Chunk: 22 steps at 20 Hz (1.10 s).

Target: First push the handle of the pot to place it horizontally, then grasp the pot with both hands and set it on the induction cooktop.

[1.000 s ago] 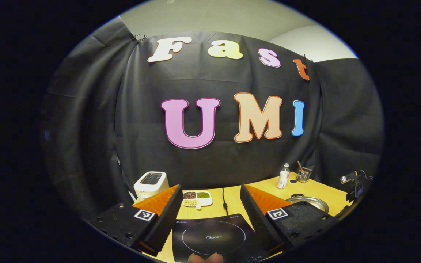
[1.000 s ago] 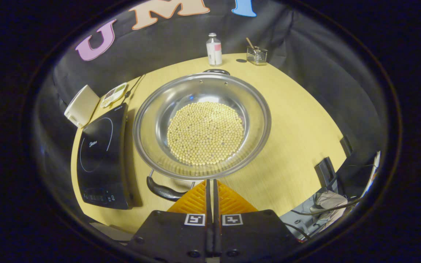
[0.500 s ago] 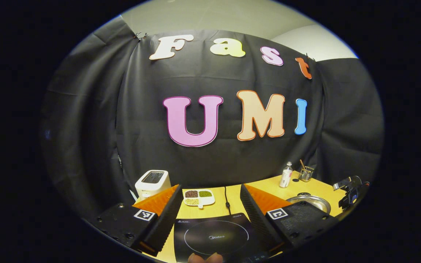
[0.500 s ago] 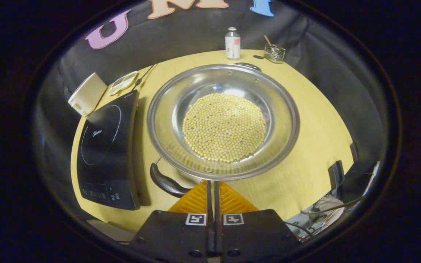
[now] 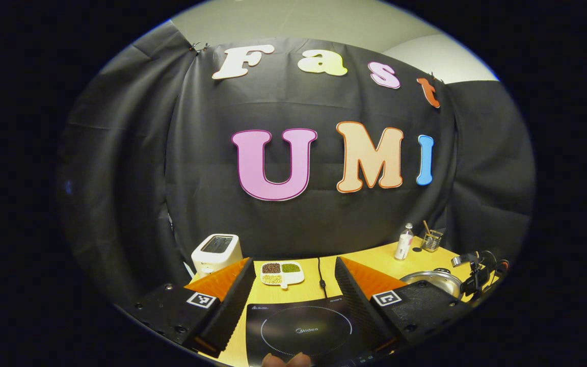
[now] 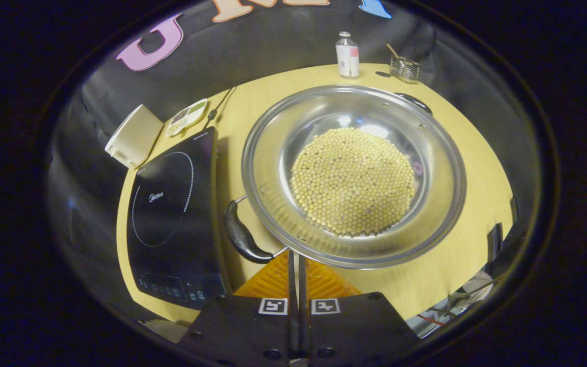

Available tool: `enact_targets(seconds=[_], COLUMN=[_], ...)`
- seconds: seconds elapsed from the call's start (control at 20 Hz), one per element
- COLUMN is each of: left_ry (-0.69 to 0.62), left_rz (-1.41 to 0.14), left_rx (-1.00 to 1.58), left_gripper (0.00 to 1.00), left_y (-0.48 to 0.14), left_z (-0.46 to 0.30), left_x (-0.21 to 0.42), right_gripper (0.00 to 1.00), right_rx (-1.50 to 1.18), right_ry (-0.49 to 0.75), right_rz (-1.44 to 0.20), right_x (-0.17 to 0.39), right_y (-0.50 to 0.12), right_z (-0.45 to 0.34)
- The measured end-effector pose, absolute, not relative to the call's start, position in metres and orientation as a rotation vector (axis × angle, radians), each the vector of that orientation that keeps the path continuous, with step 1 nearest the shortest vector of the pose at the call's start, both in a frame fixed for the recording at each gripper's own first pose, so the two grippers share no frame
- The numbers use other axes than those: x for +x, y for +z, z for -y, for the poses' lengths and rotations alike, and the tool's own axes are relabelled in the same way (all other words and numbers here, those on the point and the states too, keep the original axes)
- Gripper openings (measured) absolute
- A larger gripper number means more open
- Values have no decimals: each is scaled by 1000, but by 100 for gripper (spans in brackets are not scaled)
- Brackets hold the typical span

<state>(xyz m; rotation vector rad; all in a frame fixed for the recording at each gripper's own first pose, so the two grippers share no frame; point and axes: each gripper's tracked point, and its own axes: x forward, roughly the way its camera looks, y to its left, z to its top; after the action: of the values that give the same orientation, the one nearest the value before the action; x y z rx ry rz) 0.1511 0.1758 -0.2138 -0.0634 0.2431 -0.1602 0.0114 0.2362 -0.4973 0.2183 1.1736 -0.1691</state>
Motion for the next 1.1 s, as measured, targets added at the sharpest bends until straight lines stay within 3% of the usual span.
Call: enact_targets(seconds=[0.7,1.1], left_ry=[-155,-198], left_rz=[-237,-248], left_rx=[-42,-68], left_gripper=[95,95], left_y=[-209,-209], left_z=[-179,-154], left_x=[150,146], right_gripper=[3,3], right_rx=[445,511], right_ry=[-200,-171], right_rz=[-1164,-1087], right_x=[54,60], right_y=[-496,-464], right_z=[-276,-264])
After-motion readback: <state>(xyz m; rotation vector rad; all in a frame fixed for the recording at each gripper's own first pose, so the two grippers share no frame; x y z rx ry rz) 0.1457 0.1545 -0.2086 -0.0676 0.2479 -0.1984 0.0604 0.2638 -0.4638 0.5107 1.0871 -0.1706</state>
